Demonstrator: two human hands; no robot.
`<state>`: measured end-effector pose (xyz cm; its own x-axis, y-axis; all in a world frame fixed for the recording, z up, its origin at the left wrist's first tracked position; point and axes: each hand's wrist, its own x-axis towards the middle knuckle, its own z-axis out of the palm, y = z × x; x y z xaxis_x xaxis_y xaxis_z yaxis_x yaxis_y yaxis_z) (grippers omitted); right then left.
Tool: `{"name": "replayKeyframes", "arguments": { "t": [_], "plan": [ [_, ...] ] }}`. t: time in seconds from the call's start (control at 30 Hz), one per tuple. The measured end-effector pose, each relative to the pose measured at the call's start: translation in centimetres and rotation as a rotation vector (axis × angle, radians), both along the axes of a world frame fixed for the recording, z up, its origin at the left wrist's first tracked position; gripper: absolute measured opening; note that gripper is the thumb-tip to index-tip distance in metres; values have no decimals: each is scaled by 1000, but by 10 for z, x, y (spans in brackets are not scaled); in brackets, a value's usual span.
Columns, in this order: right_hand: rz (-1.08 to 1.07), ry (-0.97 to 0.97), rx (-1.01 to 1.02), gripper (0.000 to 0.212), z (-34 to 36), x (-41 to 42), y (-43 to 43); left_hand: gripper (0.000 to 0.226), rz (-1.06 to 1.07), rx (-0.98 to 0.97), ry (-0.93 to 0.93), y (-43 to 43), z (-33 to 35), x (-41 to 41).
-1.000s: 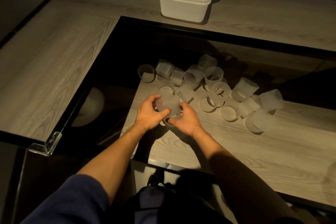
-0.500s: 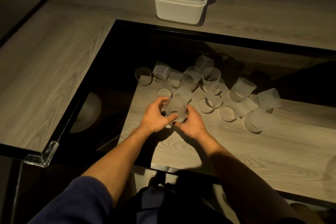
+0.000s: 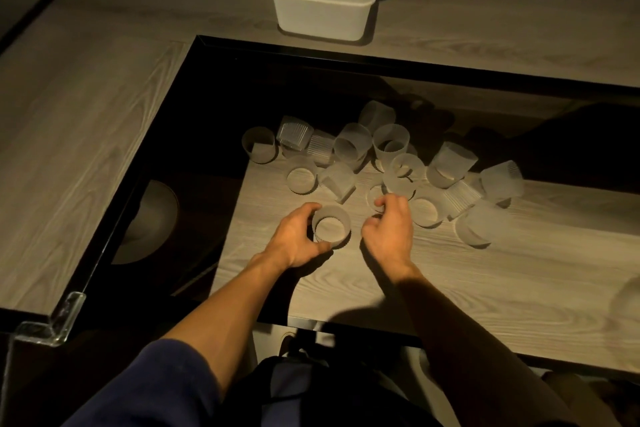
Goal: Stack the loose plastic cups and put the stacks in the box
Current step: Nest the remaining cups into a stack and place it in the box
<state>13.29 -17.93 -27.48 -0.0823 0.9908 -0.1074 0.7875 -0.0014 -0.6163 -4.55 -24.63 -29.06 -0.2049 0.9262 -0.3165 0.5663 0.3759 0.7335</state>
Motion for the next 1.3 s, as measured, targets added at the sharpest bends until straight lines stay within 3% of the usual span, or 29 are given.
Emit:
{"name": "replayKeyframes", "arguments": {
  "t": [0.1,0.2,0.3,0.37,0.53,0.67,0.8,0.97,1.1,1.3],
  "plan": [
    [-133,36,172,38,11,12,17,82,-29,-2,57,6,0,6],
    [-246,54,218,62,22,19,39,81,-51,1,94,11,2,11],
    [-272,-34,109,95,27,24,61,81,-57,-6,103,14,2,12],
    [-234,-62,19,105,25,26,70,80,-53,-12,104,15,2,13],
    [-249,34,61,79,24,26,72,83,-48,-20,119,14,1,13],
    [-147,296,150,67,38,19,55,82,-38,-12,121,14,0,13],
    [67,491,-67,70,37,8,32,78,-15,-10,81,14,0,16],
    [194,360,-236,79,25,12,18,76,19,-12,-22,12,-3,16],
    [306,176,-151,56,24,13,14,77,47,-8,-62,9,-7,17],
    [382,144,-114,68,29,6,11,80,47,-4,-85,8,-10,17]
  ]
}}
